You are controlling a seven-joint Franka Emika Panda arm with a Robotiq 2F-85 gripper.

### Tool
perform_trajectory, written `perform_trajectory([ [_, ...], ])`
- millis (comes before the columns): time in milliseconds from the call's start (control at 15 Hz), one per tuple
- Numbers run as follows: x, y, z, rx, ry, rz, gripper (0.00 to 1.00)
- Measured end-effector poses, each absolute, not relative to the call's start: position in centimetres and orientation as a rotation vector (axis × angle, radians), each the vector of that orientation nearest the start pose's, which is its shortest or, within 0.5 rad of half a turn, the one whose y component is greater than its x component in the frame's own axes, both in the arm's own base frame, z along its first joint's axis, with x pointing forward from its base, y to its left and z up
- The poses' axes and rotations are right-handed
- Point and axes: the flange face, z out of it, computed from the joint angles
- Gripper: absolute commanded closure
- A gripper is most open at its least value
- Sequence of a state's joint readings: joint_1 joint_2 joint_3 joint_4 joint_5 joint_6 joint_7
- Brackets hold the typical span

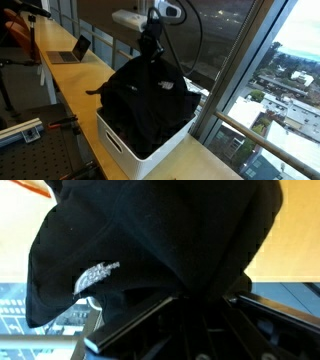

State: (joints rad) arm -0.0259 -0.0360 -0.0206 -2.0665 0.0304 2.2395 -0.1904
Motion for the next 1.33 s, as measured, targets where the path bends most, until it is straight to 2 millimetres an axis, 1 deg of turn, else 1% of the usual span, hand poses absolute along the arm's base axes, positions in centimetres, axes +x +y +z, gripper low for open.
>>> perform_trajectory([
  [67, 55.7, -1.5, 49.4, -3.109, -0.235, -0.384, 0.98],
  [200, 55.4, 1.1, 53.7, -3.089, -0.312, -0.482, 0.98],
  [400, 55.2, 6.3, 59.5, -3.049, -0.453, -0.586, 0.98],
  [600, 54.7, 12.0, 64.5, -3.002, -0.601, -0.671, 0.98],
  [867, 52.9, 19.2, 70.5, -2.942, -0.773, -0.786, 0.98],
  [1067, 51.1, 23.9, 74.8, -2.902, -0.864, -0.869, 0.98],
  [1200, 50.0, 26.6, 77.1, -2.883, -0.904, -0.902, 0.98],
  [1333, 49.0, 29.1, 78.5, -2.869, -0.941, -0.915, 0.98],
])
